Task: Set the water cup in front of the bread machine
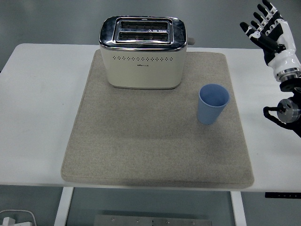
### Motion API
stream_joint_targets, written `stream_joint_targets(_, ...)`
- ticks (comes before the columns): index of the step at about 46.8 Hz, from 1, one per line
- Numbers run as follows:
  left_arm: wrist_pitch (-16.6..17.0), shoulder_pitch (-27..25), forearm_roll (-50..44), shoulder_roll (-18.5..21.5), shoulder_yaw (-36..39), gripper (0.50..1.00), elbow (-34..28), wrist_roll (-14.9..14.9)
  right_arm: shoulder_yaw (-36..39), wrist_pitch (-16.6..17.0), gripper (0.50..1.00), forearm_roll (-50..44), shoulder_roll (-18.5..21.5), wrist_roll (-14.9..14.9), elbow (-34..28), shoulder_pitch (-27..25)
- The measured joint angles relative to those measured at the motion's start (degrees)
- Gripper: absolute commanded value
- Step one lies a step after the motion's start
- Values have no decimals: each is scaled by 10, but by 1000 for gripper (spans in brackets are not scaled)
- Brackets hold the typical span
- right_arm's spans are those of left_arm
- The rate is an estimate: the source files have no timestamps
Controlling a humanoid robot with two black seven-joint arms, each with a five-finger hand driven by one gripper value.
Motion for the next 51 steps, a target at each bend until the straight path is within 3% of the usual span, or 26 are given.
stream_joint_targets(11,0,0,0,0,0,1000,0,0,-28,0,944,-1,-19,-16,5,-3)
stream_joint_targets(22,0,0,0,0,0,999,0,0,-94,0,944,-4,-99,-17,64,-3)
stream_joint_targets(29,0,0,0,0,0,999,0,0,-127,21,942,-25,-151,-12,80,-5)
stream_joint_targets(41,0,0,0,0,0,999,0,0,-143,57,942,-99,-222,7,101,-52)
stream_joint_targets(51,0,0,0,0,0,999,0,0,-143,58,942,-188,-250,9,136,-92)
